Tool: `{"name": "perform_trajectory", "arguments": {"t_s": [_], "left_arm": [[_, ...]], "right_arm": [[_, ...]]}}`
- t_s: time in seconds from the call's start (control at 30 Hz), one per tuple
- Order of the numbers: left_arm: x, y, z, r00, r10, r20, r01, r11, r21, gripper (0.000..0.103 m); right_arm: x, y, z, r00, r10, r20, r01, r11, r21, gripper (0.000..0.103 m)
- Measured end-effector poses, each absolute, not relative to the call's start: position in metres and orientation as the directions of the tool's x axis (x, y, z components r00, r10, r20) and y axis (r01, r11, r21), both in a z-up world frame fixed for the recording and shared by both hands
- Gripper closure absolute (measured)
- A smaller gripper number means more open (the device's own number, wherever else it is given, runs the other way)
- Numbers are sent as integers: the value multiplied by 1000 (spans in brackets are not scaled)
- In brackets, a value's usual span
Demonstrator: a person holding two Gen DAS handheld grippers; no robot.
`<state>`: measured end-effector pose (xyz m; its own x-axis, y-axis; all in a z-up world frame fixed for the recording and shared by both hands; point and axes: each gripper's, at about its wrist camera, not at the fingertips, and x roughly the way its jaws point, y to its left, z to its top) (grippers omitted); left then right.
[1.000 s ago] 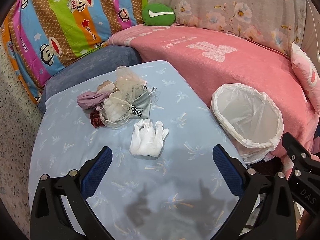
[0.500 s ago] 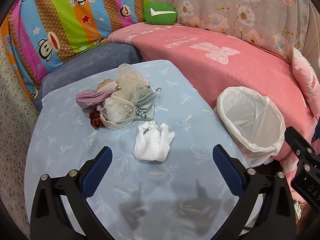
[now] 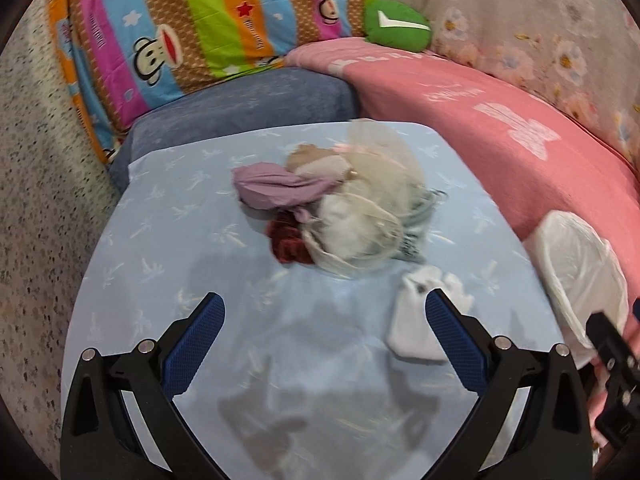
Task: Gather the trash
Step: 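Grasp the white gloves with the right tool while the left tool grasps the red scrunchie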
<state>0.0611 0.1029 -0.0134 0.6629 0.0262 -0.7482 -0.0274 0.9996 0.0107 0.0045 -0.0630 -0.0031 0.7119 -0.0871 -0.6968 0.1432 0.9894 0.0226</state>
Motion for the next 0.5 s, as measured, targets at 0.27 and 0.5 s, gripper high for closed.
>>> {"name": "perform_trajectory", "arguments": {"t_s": [0.27, 0.5], "left_arm": [[79, 144, -25, 646, 98, -757, -128, 992, 19, 7], [92, 172, -41, 626, 83, -776, -135, 991, -3, 7]], "right_arm": [[44, -21, -37, 655, -5, -756, 52, 998, 38, 16], [74, -1, -70, 575, 73, -815, 19, 995, 102, 39]]}}
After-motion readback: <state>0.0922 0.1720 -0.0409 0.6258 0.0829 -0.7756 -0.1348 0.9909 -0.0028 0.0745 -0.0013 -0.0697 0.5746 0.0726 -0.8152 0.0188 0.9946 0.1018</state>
